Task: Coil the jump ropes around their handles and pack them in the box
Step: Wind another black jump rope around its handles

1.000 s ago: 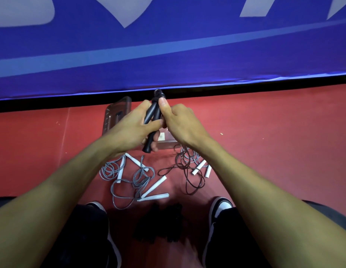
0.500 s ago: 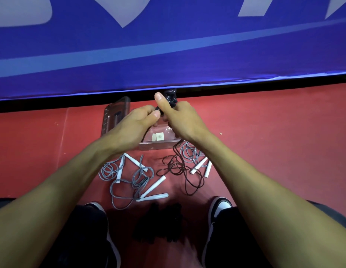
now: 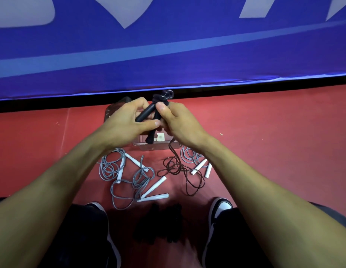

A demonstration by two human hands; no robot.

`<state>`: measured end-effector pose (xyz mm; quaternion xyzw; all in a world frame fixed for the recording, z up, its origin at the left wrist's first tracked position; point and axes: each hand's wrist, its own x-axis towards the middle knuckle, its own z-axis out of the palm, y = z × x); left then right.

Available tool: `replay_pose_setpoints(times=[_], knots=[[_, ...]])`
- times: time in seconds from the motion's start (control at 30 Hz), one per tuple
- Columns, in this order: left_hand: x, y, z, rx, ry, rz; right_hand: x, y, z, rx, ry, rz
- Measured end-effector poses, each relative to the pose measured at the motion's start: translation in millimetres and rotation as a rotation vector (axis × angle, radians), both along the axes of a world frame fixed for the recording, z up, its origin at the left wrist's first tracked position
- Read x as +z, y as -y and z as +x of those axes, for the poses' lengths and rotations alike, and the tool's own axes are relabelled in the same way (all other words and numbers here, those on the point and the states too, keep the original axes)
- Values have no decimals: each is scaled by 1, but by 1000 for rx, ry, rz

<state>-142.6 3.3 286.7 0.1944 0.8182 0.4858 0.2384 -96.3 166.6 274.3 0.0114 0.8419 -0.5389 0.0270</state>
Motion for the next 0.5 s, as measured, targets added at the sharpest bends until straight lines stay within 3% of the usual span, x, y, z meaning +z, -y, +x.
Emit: replay_pose_setpoints(times=[0.2, 0.37, 0.5], knots=[[-7, -2, 1, -33, 132, 40, -5, -5, -2, -81, 47, 60], [-8, -10, 15, -132, -254, -233, 2, -2, 3, -113, 138, 131], [-11, -12, 16, -116, -323, -215, 2, -1, 1, -177, 104, 83]])
